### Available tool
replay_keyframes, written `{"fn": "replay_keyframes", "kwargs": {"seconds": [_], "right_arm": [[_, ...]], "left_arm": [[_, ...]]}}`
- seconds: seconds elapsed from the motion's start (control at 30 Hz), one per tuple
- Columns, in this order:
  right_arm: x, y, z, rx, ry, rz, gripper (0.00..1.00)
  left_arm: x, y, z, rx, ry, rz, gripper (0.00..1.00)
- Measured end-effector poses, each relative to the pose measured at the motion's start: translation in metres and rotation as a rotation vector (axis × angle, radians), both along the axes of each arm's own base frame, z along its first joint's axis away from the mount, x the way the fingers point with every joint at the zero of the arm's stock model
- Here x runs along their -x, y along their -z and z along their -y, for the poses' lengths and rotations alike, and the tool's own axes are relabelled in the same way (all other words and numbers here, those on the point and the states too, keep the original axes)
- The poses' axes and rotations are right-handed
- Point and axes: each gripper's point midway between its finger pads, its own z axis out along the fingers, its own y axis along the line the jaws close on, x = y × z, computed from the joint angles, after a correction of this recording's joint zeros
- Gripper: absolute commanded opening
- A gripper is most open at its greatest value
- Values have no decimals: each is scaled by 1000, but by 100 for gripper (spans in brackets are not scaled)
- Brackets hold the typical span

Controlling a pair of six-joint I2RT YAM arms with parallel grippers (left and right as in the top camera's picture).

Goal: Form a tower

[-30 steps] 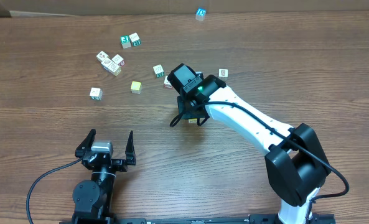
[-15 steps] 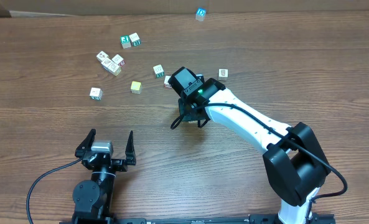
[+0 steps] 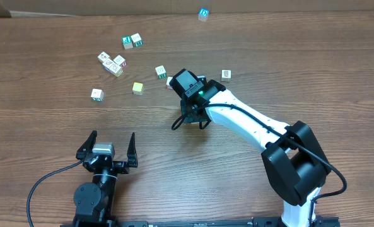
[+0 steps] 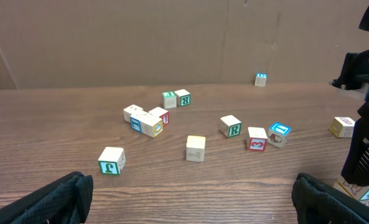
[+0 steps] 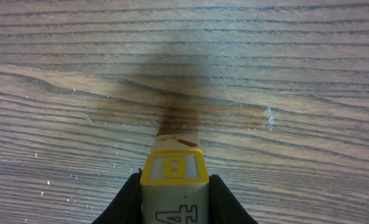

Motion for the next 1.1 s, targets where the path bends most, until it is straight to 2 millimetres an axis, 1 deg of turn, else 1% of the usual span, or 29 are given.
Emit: {"fn": "replay_keyframes", "kwargs": {"seconds": [0.1, 0.3, 0.37, 0.4, 0.43, 0.5, 0.53, 0.6, 0.7, 0.83, 0.87, 1.0, 1.1], "right_arm": [[0, 0, 0, -1, 5, 1, 20], [0, 0, 0, -2, 9, 0, 30], [0, 1, 0, -2, 10, 0, 36], [0, 1, 0, -1, 11, -2, 42], [0, 1, 0, 0, 8, -2, 52], [0, 2, 0, -1, 13, -3, 66], [0, 2, 0, -1, 15, -4, 71], [1, 3, 1, 3, 11, -8, 78], [1, 4, 1, 8, 4, -11, 79], [2, 6, 1, 13, -8, -14, 68], [2, 6, 1, 11, -11, -15, 67], [2, 8, 0, 12, -19, -21, 66], [3, 15, 1, 22, -19, -34, 65]], "left_arm": [[0, 0, 0, 0, 0, 0, 100], [0, 0, 0, 0, 0, 0, 100], [0, 0, 0, 0, 0, 0, 100], [0, 0, 0, 0, 0, 0, 100], [0, 0, 0, 0, 0, 0, 100], [0, 0, 0, 0, 0, 0, 99], [0, 0, 0, 0, 0, 0, 99], [0, 0, 0, 0, 0, 0, 100], [0, 0, 0, 0, 0, 0, 99], [0, 0, 0, 0, 0, 0, 99], [0, 0, 0, 0, 0, 0, 100], [0, 0, 0, 0, 0, 0, 99], [0, 0, 0, 0, 0, 0, 99]]}}
